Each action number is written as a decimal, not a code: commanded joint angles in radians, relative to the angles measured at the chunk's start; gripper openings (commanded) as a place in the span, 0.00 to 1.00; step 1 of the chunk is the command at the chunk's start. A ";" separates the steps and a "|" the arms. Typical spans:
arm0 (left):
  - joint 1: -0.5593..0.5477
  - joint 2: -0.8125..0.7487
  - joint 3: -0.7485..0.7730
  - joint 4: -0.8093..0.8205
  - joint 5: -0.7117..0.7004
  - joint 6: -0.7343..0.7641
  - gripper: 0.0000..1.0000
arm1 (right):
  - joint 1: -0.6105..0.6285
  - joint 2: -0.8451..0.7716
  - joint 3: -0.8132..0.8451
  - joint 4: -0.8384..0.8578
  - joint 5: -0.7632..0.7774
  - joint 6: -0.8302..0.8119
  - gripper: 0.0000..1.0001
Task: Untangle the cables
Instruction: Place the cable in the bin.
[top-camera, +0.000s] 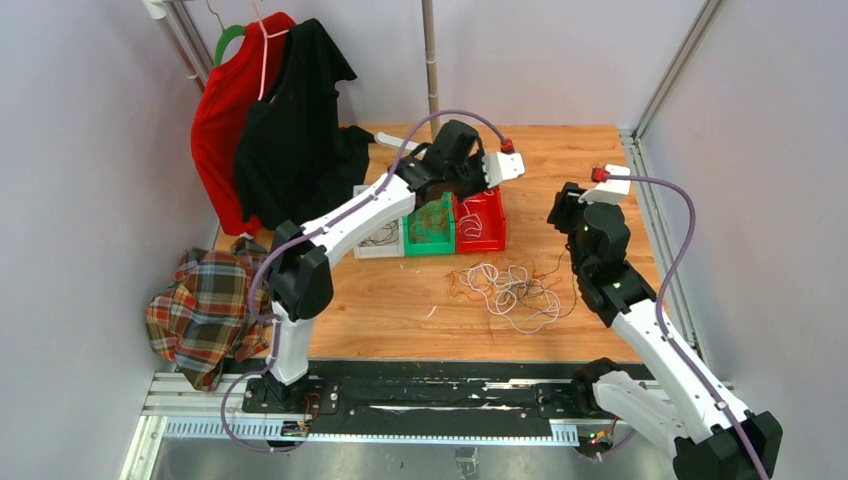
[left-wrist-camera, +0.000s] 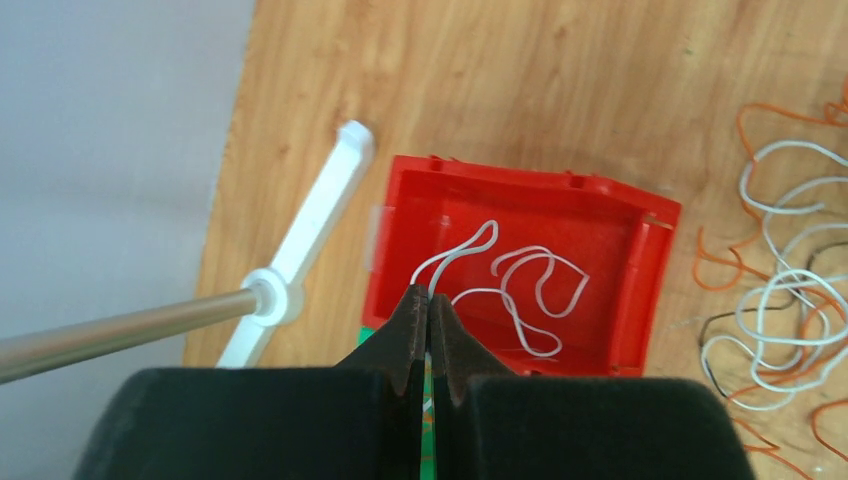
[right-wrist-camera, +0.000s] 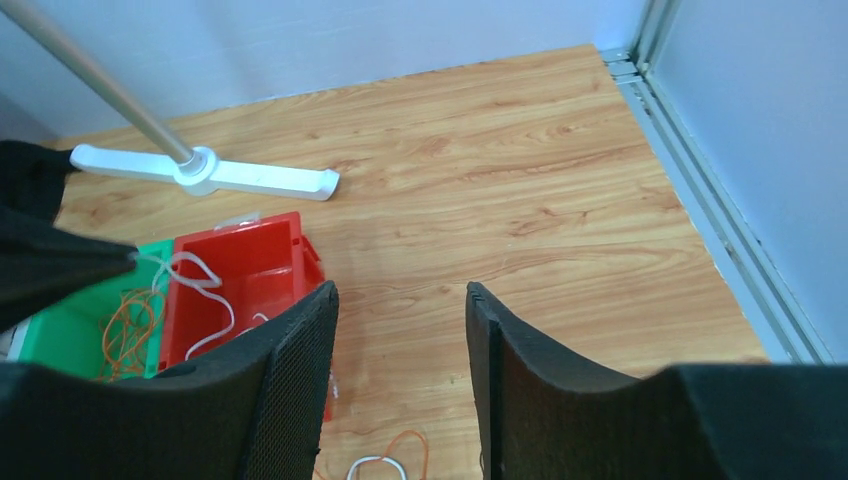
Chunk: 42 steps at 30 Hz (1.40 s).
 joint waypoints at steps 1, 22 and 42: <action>-0.036 0.061 0.025 -0.064 -0.006 0.019 0.00 | -0.042 -0.046 -0.002 -0.026 0.043 0.037 0.49; -0.041 0.322 0.104 0.065 -0.040 0.022 0.00 | -0.097 -0.070 -0.003 -0.068 0.049 0.061 0.47; -0.019 0.180 0.228 -0.221 0.046 -0.013 0.72 | -0.102 -0.012 0.058 -0.174 0.129 0.081 0.60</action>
